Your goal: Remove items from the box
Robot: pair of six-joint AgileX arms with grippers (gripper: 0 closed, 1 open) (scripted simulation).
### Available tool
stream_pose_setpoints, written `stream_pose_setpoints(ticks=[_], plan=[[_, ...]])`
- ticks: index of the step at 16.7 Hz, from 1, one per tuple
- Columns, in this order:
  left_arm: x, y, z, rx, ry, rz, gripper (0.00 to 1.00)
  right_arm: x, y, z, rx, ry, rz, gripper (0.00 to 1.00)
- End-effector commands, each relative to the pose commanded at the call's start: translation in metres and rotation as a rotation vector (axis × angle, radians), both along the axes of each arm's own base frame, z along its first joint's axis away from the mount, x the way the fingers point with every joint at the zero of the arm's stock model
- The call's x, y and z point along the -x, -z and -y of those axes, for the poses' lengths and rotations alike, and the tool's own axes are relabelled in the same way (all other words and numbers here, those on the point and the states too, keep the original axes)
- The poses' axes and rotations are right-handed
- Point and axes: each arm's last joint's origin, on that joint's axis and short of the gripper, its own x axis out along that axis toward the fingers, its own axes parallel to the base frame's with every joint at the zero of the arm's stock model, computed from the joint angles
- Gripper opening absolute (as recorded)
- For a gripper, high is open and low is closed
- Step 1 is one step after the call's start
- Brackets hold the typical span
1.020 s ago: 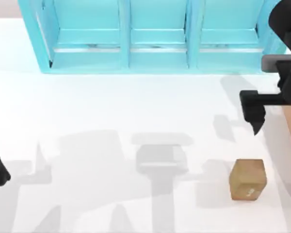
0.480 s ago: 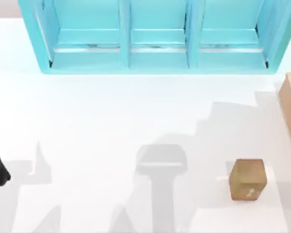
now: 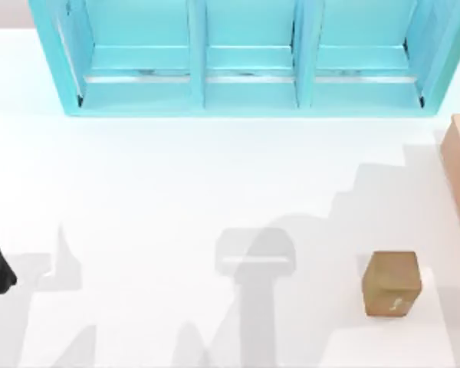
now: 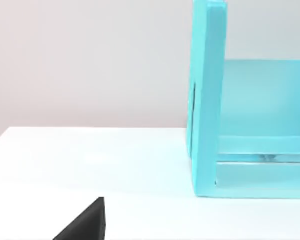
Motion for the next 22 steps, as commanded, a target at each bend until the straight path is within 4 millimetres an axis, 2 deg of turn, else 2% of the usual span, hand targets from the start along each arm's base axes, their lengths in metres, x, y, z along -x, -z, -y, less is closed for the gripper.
stream_pose_setpoints(ticks=[4, 7, 11, 13, 17, 22], plan=[[0.000, 0.000, 0.000, 0.000, 0.000, 0.000, 1.00, -0.008, 0.022, -0.008, -0.002, 0.001, -0.004, 1.00], [0.000, 0.000, 0.000, 0.000, 0.000, 0.000, 1.00, -0.008, 0.052, -0.009, 0.000, 0.001, -0.003, 1.00], [0.000, 0.000, 0.000, 0.000, 0.000, 0.000, 1.00, -0.001, 0.092, -0.001, -0.001, 0.003, -0.005, 1.00], [0.000, 0.000, 0.000, 0.000, 0.000, 0.000, 1.00, 0.000, 0.100, 0.001, -0.002, 0.002, -0.003, 1.00], [0.000, 0.000, 0.000, 0.000, 0.000, 0.000, 1.00, 0.000, 0.100, 0.001, -0.002, 0.002, -0.003, 1.00], [0.000, 0.000, 0.000, 0.000, 0.000, 0.000, 1.00, 0.000, 0.100, 0.001, -0.002, 0.002, -0.003, 0.62]])
